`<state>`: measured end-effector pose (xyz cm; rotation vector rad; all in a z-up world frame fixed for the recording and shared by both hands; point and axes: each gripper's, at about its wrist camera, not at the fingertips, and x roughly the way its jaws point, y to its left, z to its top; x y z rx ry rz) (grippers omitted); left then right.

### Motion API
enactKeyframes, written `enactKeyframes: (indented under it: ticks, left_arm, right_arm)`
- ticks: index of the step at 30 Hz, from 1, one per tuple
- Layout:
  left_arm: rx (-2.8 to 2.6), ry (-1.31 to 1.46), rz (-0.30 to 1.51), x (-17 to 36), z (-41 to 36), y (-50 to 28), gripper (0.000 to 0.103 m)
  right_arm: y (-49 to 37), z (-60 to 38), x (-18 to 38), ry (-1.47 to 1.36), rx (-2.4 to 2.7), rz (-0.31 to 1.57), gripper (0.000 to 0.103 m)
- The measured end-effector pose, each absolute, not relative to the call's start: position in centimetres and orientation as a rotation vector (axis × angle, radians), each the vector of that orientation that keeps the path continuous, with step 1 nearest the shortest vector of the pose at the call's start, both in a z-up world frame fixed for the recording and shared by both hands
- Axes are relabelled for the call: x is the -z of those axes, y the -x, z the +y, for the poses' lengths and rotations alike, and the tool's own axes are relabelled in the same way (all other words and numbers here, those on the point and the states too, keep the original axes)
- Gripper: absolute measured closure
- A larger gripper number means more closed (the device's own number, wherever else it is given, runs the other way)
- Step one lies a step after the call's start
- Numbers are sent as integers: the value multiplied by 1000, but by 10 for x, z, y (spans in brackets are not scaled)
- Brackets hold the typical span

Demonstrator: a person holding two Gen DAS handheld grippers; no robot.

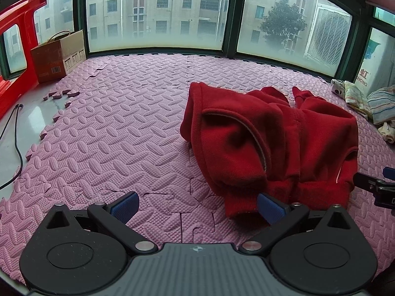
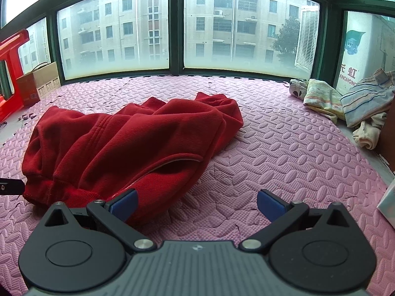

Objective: Fold clothes
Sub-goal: 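Move both tools toward the crumpled red embroidered sweatpants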

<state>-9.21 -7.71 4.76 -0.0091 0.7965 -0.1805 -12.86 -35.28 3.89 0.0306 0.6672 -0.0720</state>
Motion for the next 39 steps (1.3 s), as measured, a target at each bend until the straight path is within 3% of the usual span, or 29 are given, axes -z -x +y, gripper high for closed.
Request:
enactKeyframes:
  ticks: [39]
  left_arm:
    - [222, -22, 827, -49, -100, 95, 0]
  right_arm:
    - [140, -332, -28, -83, -29, 732, 0]
